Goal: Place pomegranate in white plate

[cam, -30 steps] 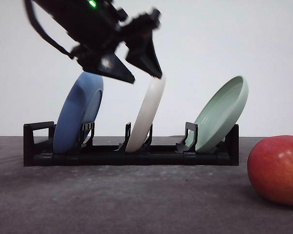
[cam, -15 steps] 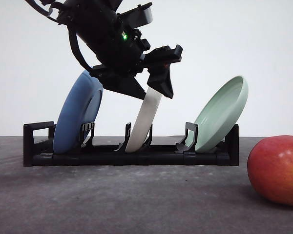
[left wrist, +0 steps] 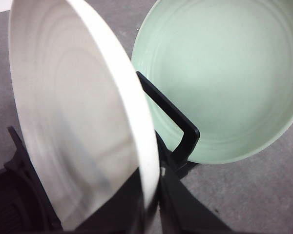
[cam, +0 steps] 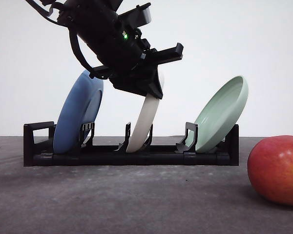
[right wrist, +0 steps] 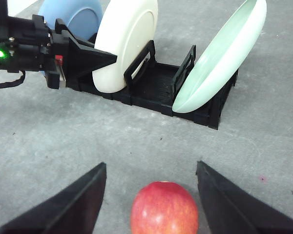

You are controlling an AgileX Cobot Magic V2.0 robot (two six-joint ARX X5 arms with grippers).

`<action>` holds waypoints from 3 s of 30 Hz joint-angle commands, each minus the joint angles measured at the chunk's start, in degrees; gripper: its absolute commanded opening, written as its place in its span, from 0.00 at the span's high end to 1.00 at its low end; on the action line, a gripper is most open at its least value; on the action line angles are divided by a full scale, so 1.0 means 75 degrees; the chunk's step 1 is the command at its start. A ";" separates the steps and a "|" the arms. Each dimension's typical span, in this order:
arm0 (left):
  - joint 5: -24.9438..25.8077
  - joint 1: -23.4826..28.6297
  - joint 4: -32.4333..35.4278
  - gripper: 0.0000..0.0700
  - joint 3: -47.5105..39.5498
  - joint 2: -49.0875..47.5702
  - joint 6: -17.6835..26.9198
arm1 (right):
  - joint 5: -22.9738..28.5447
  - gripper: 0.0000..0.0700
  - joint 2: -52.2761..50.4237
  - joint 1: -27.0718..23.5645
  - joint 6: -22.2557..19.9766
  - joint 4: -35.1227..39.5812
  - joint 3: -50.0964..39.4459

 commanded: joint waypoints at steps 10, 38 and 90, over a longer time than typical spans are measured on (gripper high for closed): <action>0.0183 -0.0055 0.0130 0.98 0.0184 -0.0379 -0.0823 | -0.0009 0.47 0.0020 0.0032 -0.0029 0.0076 0.0143; 0.1131 -0.1336 -0.1422 0.98 -0.1188 -0.4091 -0.1411 | -0.0003 0.47 0.0020 0.0032 -0.0029 0.0079 0.0143; 0.0612 -0.2737 0.0165 0.54 -0.3923 -0.2581 -0.1083 | 0.0020 0.47 0.0020 0.0032 0.0312 0.0079 0.0143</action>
